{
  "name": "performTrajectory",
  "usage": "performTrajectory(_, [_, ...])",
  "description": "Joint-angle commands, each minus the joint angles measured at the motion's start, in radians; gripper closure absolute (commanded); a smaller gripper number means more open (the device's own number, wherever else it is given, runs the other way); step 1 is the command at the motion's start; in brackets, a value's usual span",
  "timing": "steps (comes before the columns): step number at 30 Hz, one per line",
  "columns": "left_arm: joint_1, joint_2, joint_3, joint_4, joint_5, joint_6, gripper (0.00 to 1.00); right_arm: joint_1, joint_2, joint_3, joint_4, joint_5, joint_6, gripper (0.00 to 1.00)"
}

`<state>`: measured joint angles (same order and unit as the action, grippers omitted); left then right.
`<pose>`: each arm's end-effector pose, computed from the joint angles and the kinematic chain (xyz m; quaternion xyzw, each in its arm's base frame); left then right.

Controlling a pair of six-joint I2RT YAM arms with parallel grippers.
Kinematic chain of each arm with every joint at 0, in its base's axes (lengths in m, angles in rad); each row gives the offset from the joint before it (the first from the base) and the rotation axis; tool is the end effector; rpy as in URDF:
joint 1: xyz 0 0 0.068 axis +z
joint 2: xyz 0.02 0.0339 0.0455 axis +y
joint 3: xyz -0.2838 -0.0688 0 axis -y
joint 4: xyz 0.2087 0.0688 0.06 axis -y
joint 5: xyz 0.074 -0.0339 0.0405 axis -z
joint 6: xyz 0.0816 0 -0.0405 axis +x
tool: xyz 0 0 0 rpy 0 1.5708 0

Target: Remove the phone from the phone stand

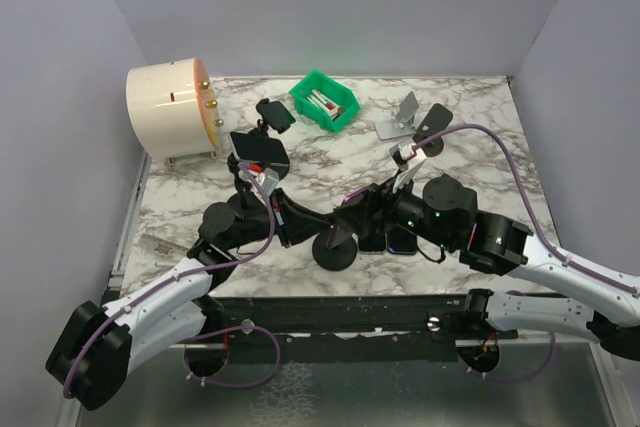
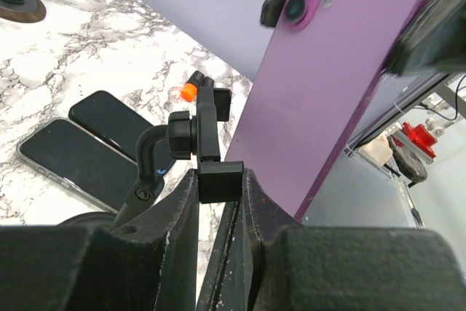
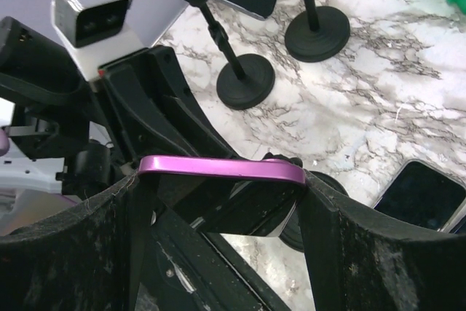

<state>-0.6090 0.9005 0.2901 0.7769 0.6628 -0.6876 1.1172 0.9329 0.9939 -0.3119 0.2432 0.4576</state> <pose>0.1234 -0.1473 0.2884 0.2242 0.6200 -0.6034 0.4486 0.1071 0.1748 0.3761 -0.1836 0.7660 0.3635 0.4973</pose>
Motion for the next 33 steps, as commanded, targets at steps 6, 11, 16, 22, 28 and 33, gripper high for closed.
performTrajectory(6, [0.003,-0.081,0.037,-0.134,-0.012,0.06,0.72,-0.005,-0.041,0.093,-0.041,-0.056,-0.026,1.0])
performTrajectory(11, [0.003,-0.147,0.052,-0.206,-0.015,0.09,0.51,-0.005,-0.062,0.129,-0.064,-0.084,-0.046,1.0])
performTrajectory(16, [0.003,-0.211,0.084,-0.294,-0.019,0.134,0.33,-0.005,-0.086,0.16,-0.112,-0.092,-0.056,1.0])
performTrajectory(22, [0.003,-0.302,0.16,-0.421,-0.072,0.204,0.04,-0.005,-0.114,0.186,-0.128,-0.095,-0.054,1.0])
performTrajectory(28, [0.003,-0.25,0.329,-0.617,-0.259,0.213,0.01,-0.005,-0.035,0.29,-0.22,0.037,-0.029,1.0])
performTrajectory(33, [0.003,-0.2,0.427,-0.652,-0.203,0.213,0.01,-0.005,0.018,0.328,-0.241,0.134,0.014,1.0])
